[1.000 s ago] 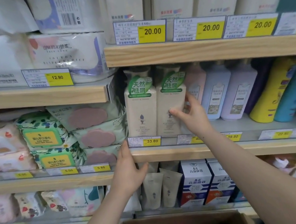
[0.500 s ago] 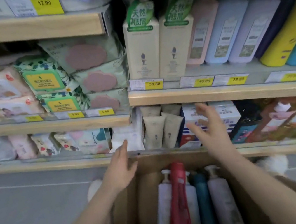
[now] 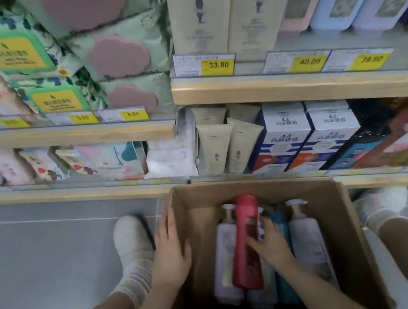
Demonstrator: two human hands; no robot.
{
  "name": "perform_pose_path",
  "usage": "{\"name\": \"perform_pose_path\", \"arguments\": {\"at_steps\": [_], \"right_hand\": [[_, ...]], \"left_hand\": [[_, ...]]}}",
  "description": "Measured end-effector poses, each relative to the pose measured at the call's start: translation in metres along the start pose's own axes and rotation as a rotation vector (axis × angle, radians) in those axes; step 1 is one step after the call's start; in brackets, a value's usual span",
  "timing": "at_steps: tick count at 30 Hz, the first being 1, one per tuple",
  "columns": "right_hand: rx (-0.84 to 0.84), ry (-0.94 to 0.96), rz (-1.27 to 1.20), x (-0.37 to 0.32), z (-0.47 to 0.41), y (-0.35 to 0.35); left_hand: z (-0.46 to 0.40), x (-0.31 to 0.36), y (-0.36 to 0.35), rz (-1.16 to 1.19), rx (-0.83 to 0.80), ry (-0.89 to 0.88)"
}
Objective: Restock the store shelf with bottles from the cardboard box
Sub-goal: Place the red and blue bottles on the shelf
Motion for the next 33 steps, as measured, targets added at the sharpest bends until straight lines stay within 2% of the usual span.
{"name": "perform_pose_path", "arguments": {"at_steps": [5,12,16,18,20,21,23,25,30,33], "right_hand": [[0.054,-0.117,-0.042,0.002,-0.009,-0.029],[0.042,-0.109,-0.081,0.006,-0.008,-0.027],[0.026,0.045,-0.231,-0.004,0.014,-0.004],[0.014,0.135,-0.285,-0.015,0.025,0.013],[-0.006,0.187,-0.328,-0.026,0.033,0.027],[-0.011,0.208,-0.354,-0.032,0.036,0.034],[-0.015,0.262,-0.393,-0.043,0.043,0.046],[-0.041,0.333,-0.405,-0.053,0.05,0.055],[-0.021,0.409,-0.413,-0.055,0.056,0.068],[-0.01,0.339,-0.337,-0.028,0.046,0.069]], "left_hand": [[-0.002,-0.005,-0.003,0.021,0.025,-0.035],[-0.002,-0.005,-0.004,0.016,0.028,-0.049],[-0.002,0.006,0.001,-0.075,0.105,-0.013],[-0.005,0.027,0.0,-0.104,0.153,-0.051],[-0.01,0.055,-0.009,0.024,0.09,-0.113],[-0.011,0.068,-0.015,0.169,-0.011,-0.092],[-0.009,0.092,-0.026,0.5,-0.255,0.036],[-0.008,0.109,-0.032,0.686,-0.379,0.126],[-0.01,0.13,-0.039,0.796,-0.277,0.109],[-0.011,0.126,-0.047,0.775,-0.237,0.122]]}}
Point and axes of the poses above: each hand's wrist, its own z-axis away from the middle knuckle, its own y-axis out of the back of the hand, x = y × z, the point moved 4 cm from there along -z, towards the middle knuckle, and after that the axes turned 13 degrees about z, right-handed, at the moved point
